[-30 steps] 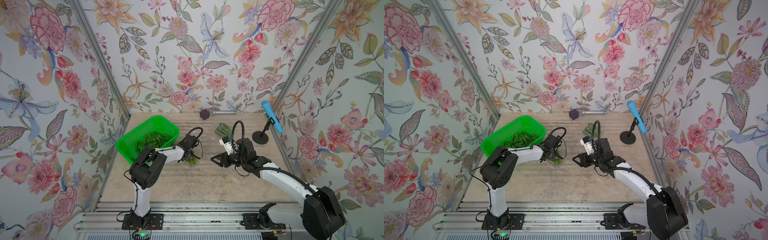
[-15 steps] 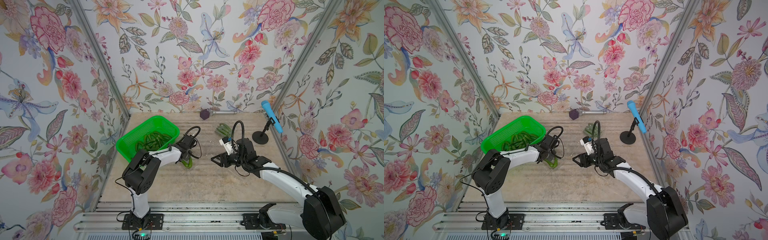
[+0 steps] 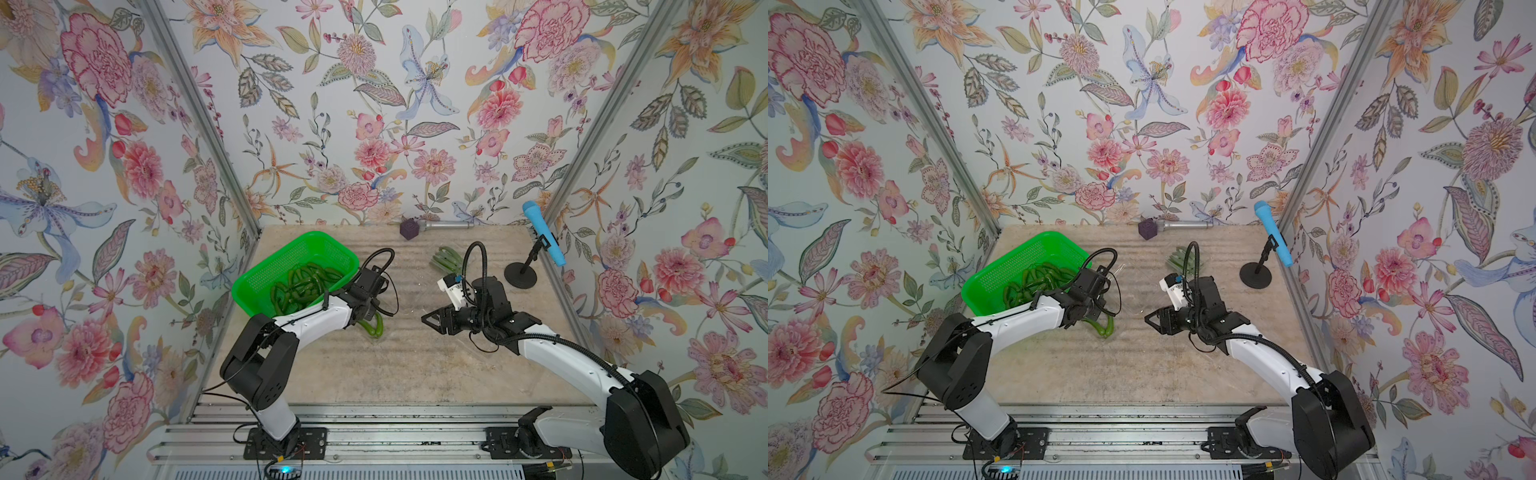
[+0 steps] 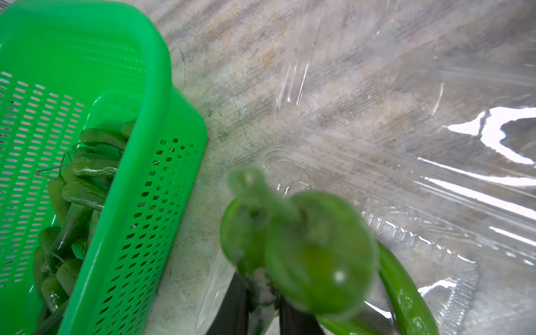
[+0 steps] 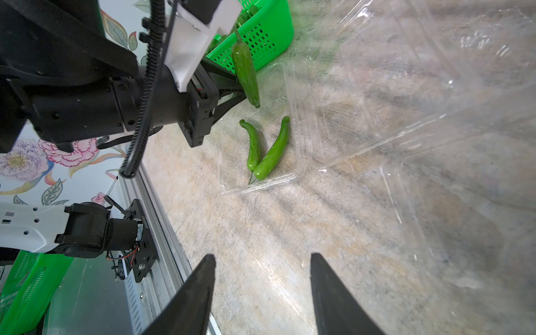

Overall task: Take small green peppers out of containers
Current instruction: Pick up the green pepper from the packing box, then place the green pepper in the basket.

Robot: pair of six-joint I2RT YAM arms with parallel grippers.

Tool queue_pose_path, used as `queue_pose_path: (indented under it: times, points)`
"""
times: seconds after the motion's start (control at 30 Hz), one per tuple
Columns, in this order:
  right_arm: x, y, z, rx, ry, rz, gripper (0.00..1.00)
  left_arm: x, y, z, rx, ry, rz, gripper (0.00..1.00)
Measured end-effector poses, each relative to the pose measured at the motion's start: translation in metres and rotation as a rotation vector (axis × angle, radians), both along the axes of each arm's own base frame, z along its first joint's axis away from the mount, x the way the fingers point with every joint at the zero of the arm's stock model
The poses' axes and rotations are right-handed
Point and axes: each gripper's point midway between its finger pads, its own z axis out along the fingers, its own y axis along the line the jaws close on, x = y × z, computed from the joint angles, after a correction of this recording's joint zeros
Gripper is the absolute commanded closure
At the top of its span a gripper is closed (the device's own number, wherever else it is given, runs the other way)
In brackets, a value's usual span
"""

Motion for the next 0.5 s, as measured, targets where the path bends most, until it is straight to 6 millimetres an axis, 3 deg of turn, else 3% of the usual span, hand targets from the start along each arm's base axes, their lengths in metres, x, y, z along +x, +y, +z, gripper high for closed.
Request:
queue_pose_path:
  times: [0.2,0.4,0.5]
  points:
    - [0.000,0.004,-0.003,-0.001,0.004,0.009,0.45,0.008,0.012,0.038,-0.070,-0.040,0.025,0.94]
    - [0.001,0.011,-0.012,-0.007,0.019,0.023,0.45,0.051,0.078,0.095,-0.181,-0.134,0.179,0.90]
    - [0.002,0.014,-0.015,-0.010,0.024,0.028,0.45,0.068,0.110,0.111,-0.201,-0.165,0.245,0.90]
